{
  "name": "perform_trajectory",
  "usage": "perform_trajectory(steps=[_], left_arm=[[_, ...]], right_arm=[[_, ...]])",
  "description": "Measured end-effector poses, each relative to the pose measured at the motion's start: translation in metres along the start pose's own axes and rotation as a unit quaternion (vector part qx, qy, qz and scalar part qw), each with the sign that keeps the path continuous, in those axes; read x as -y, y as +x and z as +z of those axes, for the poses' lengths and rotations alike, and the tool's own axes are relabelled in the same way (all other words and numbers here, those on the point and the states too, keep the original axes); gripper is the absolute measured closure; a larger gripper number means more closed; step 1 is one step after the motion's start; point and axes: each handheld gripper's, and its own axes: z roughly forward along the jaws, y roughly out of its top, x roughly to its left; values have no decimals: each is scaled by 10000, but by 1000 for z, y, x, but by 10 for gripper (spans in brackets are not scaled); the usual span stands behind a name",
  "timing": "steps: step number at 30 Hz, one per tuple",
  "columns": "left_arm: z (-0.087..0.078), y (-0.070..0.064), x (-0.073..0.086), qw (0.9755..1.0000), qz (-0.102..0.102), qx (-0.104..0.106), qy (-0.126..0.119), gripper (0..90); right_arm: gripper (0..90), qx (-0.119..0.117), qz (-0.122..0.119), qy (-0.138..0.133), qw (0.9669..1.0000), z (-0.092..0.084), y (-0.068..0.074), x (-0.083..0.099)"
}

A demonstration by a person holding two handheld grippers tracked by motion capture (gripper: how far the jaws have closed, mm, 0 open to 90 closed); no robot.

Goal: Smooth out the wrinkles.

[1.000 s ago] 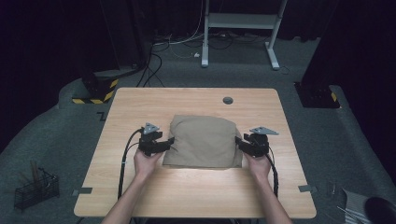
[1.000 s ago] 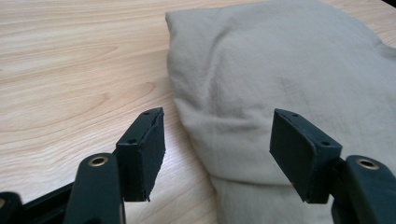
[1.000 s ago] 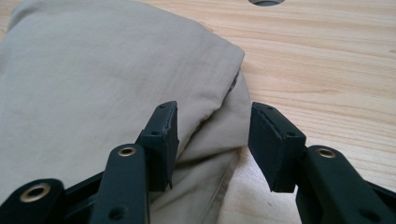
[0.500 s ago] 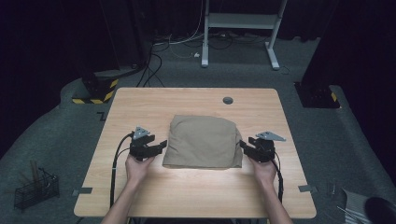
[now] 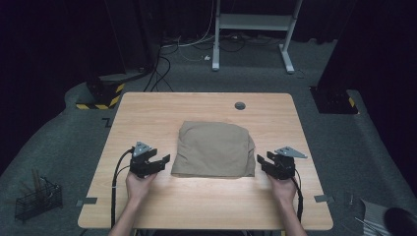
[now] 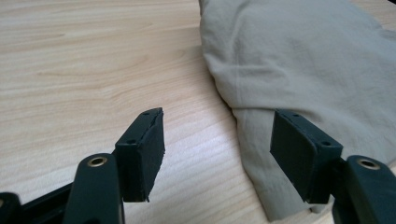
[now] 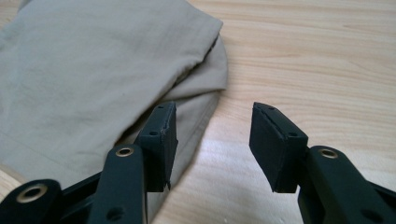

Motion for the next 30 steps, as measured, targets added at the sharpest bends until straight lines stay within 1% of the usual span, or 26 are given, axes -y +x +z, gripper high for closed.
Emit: perform_trajectory(steps=[2,4,5,7,10,13,14,17,23,25,26,28,30], left_arm=[[-1,2,3,10000,-3,-31,23,353],[-2,2,6,10000,-52,-37,42,352],[-3,3,7,10000,-32,-52,54,350],[-4,3,11,9999,-32,-84,65,350],[-5,4,16,9998,-37,-128,113,349],[-6,5,21,9997,-91,-137,156,348],[-6,6,22,9997,-78,-146,168,348],[-7,7,26,9996,-128,-184,164,348],[-9,10,32,9991,-49,-356,244,346],[-9,10,34,9984,64,-487,280,346],[-9,10,34,9983,68,-512,283,346],[-9,11,36,9976,147,-595,323,346],[-8,11,38,9973,129,-634,337,346]], right_arm=[[510,27,17,27,10000,-1,-1,4],[509,30,37,57,10000,-2,-2,7],[507,37,73,99,9999,-3,-2,9],[506,90,23,130,9999,-3,-2,13],[504,122,29,174,9998,-4,-3,17],[503,151,52,215,9996,-5,-3,21],[499,164,30,255,9995,-5,-3,22],[499,241,-41,306,9992,-6,-2,25],[490,339,-95,438,9984,-6,-2,32],[489,400,-138,472,9980,-6,-2,34],[485,412,-146,492,9978,-7,-3,35],[483,472,-169,501,9975,-8,-3,35],[480,510,-177,524,9972,-8,-3,36]])
